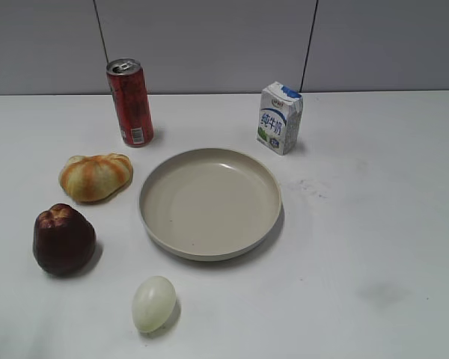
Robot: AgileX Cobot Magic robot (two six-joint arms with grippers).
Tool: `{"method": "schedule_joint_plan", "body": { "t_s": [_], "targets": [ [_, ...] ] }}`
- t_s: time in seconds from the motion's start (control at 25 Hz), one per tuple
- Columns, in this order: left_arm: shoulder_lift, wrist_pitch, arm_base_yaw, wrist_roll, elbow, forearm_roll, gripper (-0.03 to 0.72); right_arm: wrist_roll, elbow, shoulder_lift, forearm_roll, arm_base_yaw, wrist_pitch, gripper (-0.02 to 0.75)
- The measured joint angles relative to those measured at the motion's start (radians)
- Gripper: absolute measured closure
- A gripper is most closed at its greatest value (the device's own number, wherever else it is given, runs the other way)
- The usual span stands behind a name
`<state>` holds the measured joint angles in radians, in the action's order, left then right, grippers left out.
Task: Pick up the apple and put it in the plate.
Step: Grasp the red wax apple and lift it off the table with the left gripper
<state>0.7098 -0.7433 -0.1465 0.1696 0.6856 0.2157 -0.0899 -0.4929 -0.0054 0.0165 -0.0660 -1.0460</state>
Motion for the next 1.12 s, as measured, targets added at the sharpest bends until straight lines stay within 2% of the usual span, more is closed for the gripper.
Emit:
{"method": "schedule_joint_plan", "body": {
  "t_s": [0.24,0.4,0.48,0.88,1.0,1.12],
  "targets": [
    [0.342,-0.049,-0.117,0.047,0.148,0.001,-0.004,0.000,0.000,0.000,0.000,0.000,0.000,0.167],
    [0.543,-0.049,-0.200,0.051,0.178,-0.032,-0.004,0.000,0.000,0.000,0.000,0.000,0.000,0.167],
    [0.628,-0.039,-0.220,0.052,0.178,-0.053,-0.004,0.000,0.000,0.000,0.000,0.000,0.000,0.167],
    [0.931,0.099,-0.224,0.053,0.185,-0.078,0.005,0.000,0.000,0.000,0.000,0.000,0.000,0.167],
    [0.967,0.112,-0.224,0.053,0.185,-0.078,0.048,0.000,0.000,0.000,0.000,0.000,0.000,0.167],
    [0.970,0.114,-0.224,0.053,0.185,-0.081,0.129,0.000,0.000,0.000,0.000,0.000,0.000,0.167]
  ]
}}
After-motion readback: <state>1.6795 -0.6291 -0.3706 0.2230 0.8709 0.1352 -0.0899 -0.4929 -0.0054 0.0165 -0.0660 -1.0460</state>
